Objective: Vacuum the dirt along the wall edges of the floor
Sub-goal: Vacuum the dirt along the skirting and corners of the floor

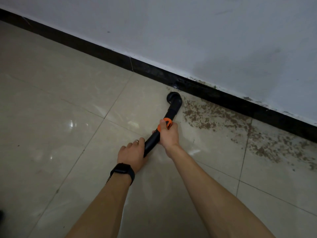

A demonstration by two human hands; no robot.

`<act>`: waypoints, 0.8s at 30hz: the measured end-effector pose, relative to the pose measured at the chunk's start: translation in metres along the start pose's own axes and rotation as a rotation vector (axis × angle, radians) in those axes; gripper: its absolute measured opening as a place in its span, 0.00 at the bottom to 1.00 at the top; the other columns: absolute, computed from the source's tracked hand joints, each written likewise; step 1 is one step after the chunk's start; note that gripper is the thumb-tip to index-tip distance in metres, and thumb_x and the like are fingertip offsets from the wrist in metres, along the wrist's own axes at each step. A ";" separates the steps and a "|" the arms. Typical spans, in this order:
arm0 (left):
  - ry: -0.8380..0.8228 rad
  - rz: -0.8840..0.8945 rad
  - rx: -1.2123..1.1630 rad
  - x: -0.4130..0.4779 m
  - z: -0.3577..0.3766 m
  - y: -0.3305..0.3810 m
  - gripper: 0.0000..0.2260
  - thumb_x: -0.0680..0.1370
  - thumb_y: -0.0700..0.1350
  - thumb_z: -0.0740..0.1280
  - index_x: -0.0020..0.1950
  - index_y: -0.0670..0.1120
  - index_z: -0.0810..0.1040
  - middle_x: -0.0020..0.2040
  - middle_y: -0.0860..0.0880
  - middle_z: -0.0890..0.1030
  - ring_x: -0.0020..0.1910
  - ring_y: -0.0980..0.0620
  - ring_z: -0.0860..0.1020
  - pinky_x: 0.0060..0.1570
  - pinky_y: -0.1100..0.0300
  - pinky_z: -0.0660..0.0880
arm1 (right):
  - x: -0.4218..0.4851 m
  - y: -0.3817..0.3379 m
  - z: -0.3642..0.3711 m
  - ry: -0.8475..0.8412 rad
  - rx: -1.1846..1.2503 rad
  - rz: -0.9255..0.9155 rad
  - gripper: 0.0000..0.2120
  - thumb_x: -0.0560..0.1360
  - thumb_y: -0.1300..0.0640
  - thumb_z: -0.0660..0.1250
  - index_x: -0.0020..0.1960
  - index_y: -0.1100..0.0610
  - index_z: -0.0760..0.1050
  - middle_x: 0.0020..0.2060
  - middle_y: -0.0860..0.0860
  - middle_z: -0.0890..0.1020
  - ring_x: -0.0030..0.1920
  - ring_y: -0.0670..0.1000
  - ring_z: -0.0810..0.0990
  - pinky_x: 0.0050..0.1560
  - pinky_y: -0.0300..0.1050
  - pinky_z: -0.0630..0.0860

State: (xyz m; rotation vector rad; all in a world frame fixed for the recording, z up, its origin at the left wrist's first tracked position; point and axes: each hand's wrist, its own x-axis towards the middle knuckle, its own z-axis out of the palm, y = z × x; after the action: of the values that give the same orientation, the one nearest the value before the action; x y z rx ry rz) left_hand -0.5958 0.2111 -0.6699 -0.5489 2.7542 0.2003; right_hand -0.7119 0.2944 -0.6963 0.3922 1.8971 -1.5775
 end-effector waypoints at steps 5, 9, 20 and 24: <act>0.013 -0.043 -0.049 0.014 -0.003 0.003 0.14 0.78 0.48 0.63 0.62 0.48 0.66 0.56 0.48 0.77 0.53 0.45 0.76 0.44 0.54 0.66 | 0.016 -0.009 0.001 -0.001 0.012 -0.007 0.15 0.82 0.45 0.64 0.60 0.54 0.67 0.49 0.54 0.81 0.51 0.59 0.85 0.56 0.64 0.82; 0.015 -0.087 -0.103 0.024 -0.003 0.002 0.15 0.78 0.48 0.64 0.62 0.49 0.65 0.56 0.48 0.77 0.54 0.46 0.75 0.48 0.53 0.68 | 0.024 -0.015 0.006 0.008 0.026 -0.011 0.14 0.82 0.46 0.63 0.61 0.54 0.67 0.48 0.54 0.81 0.50 0.59 0.86 0.56 0.62 0.82; -0.035 -0.257 -0.272 0.049 -0.013 -0.025 0.12 0.75 0.41 0.63 0.56 0.52 0.67 0.47 0.49 0.71 0.53 0.44 0.72 0.49 0.50 0.65 | 0.035 -0.028 0.039 -0.003 0.070 -0.003 0.13 0.84 0.47 0.62 0.62 0.55 0.66 0.48 0.54 0.82 0.49 0.56 0.86 0.56 0.61 0.83; 0.015 -0.307 -0.250 0.055 -0.015 -0.041 0.12 0.74 0.41 0.64 0.55 0.52 0.68 0.48 0.47 0.74 0.52 0.44 0.71 0.49 0.49 0.64 | 0.037 -0.038 0.061 -0.033 0.044 0.006 0.15 0.84 0.46 0.62 0.63 0.55 0.65 0.50 0.56 0.81 0.50 0.57 0.85 0.56 0.61 0.83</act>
State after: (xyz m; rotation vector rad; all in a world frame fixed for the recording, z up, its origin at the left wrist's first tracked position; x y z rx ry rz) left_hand -0.6321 0.1510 -0.6781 -1.0311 2.6289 0.4703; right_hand -0.7457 0.2208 -0.6956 0.3880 1.8372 -1.6142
